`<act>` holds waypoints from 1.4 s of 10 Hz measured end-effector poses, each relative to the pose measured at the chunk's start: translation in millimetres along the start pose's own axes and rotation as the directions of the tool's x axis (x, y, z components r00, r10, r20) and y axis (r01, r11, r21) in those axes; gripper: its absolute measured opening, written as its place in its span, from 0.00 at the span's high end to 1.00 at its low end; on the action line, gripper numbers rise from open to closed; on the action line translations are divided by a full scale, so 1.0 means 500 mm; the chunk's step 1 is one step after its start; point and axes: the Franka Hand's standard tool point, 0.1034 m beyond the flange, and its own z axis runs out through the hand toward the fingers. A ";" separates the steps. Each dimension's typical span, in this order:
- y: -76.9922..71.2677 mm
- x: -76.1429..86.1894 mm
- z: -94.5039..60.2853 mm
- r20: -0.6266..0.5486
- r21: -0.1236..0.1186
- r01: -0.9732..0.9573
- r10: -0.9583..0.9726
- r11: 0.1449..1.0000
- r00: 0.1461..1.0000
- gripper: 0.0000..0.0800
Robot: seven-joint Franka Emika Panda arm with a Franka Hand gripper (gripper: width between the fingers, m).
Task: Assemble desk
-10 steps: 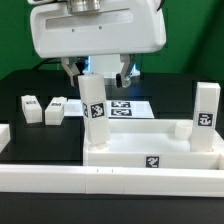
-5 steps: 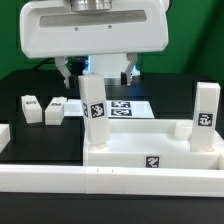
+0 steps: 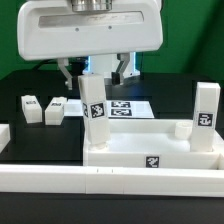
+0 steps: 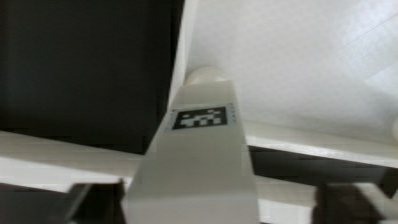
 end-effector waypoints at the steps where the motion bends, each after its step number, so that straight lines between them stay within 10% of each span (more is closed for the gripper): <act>1: 0.000 0.000 0.000 0.000 0.000 0.000 0.000 1.000 1.000 0.57; 9: -0.003 0.001 0.001 -0.001 0.000 -0.368 0.368 0.930 0.930 0.64; 14: -0.010 0.001 0.003 0.005 0.008 -0.840 0.840 0.543 0.543 0.64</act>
Offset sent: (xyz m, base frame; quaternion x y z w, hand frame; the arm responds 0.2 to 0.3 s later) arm 0.0000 0.0000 0.0000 0.0000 0.0000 0.0650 0.9979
